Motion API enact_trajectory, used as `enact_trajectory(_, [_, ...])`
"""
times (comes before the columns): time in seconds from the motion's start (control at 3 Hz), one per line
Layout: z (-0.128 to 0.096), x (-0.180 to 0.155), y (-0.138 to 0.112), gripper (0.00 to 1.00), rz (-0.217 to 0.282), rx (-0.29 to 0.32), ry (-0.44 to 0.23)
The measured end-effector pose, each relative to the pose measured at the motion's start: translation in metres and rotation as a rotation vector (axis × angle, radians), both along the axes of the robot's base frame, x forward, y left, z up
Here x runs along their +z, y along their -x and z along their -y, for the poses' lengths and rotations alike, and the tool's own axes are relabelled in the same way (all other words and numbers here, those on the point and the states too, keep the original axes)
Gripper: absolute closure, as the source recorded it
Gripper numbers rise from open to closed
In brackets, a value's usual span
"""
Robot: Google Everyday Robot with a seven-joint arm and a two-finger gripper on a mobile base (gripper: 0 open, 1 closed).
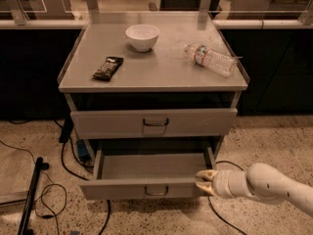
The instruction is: Open middle drawer
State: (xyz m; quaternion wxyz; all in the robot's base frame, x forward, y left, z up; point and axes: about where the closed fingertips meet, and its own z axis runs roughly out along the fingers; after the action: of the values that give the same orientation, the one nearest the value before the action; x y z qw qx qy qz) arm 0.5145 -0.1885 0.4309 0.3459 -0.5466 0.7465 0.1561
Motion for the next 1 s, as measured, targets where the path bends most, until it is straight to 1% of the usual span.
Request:
enact_trajectory(0.33, [0.0085, 0.0043, 0.038, 1.0, 0.007, -0.032, 0.004])
enact_trajectory(0.67, [0.0086, 0.0057, 0.0417, 1.0, 0.007, -0.032, 0.004])
enact_trajectory(1.0, [0.0085, 0.0057, 0.0417, 0.88, 0.007, -0.032, 0.004])
